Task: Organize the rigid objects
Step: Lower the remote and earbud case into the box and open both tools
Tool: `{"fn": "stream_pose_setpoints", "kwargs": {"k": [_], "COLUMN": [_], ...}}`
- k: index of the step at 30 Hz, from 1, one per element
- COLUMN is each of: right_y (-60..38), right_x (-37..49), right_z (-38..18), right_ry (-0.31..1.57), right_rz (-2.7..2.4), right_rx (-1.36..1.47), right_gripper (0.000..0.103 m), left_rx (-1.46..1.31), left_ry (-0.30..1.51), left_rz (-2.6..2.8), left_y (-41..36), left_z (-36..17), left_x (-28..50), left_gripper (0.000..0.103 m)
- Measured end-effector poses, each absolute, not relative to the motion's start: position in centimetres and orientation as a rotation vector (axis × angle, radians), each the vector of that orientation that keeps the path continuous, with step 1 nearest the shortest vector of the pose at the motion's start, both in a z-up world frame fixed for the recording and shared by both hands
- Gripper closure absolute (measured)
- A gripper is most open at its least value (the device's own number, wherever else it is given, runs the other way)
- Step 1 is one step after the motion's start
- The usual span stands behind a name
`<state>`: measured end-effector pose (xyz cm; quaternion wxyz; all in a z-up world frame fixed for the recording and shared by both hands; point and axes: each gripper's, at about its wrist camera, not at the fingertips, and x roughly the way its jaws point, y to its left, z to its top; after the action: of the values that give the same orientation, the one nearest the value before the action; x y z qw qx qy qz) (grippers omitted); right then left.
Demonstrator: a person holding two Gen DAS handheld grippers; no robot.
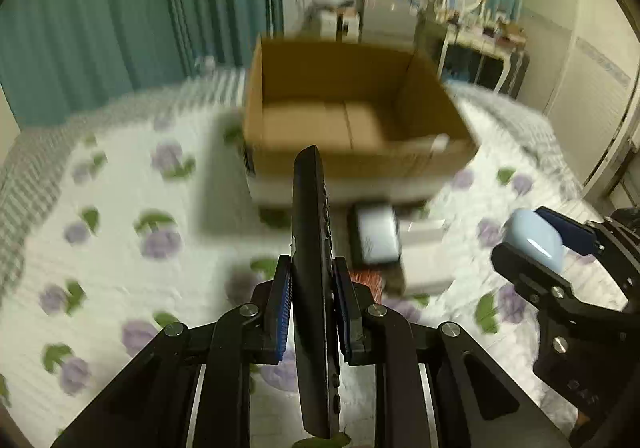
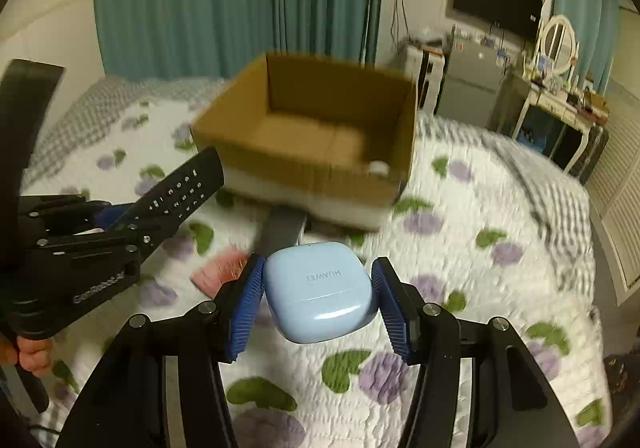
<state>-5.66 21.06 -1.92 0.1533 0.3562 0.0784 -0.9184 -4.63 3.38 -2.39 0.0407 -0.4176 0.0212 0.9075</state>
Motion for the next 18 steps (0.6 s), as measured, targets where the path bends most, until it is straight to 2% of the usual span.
{"fn": "stream_pose_setpoints", "kwargs": {"k": [5,10,18], "right_y": [20.7,20.3,18.8], "right_x": [-7.4,-11.9,-21.8], "right_z": [3.0,6.5,4.2], "right_ry": [0.236,0.216,0.223], "right_rz": [-2.677,-2.707,-2.701], "right_rx": [0.888,0.791,0.852], "right_gripper": [0.049,0.049,0.049], "left_rx": [-1.126,-1.048,-1.111], "left_ry": [0.07,0.103,0.126], "left_rz": [2.818,2.839,2.786], "left_y": [3.1,3.4,4.5], "left_z": [2.9,5.5,2.4], "left_x": [-6.2,-9.7,-18.6], "left_gripper": [0.084,0.084,0.084]}}
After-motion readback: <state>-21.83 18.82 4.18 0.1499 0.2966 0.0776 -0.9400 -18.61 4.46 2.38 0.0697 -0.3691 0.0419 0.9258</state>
